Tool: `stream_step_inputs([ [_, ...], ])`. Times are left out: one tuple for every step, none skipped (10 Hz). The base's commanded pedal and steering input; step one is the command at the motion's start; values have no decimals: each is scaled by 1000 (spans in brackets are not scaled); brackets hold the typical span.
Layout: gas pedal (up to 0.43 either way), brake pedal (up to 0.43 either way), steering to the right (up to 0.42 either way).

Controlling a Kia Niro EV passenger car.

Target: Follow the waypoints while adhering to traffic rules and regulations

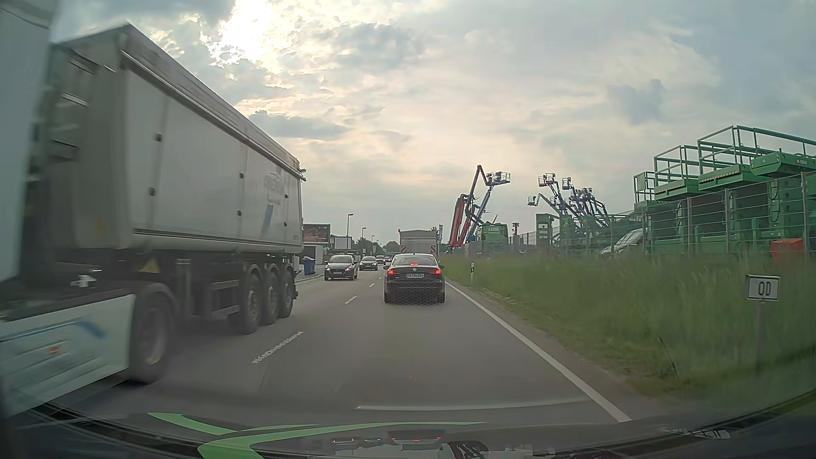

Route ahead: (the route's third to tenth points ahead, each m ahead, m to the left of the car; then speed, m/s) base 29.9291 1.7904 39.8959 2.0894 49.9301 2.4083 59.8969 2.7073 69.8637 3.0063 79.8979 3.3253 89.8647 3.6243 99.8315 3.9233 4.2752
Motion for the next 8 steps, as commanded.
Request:
stream_step_inputs([
  [0, 104, -7],
  [0, 67, -7],
  [0, 55, -7],
  [0, 55, -7],
  [0, 55, -6],
  [0, 49, -7],
  [0, 49, -6],
  [0, 49, -6],
])
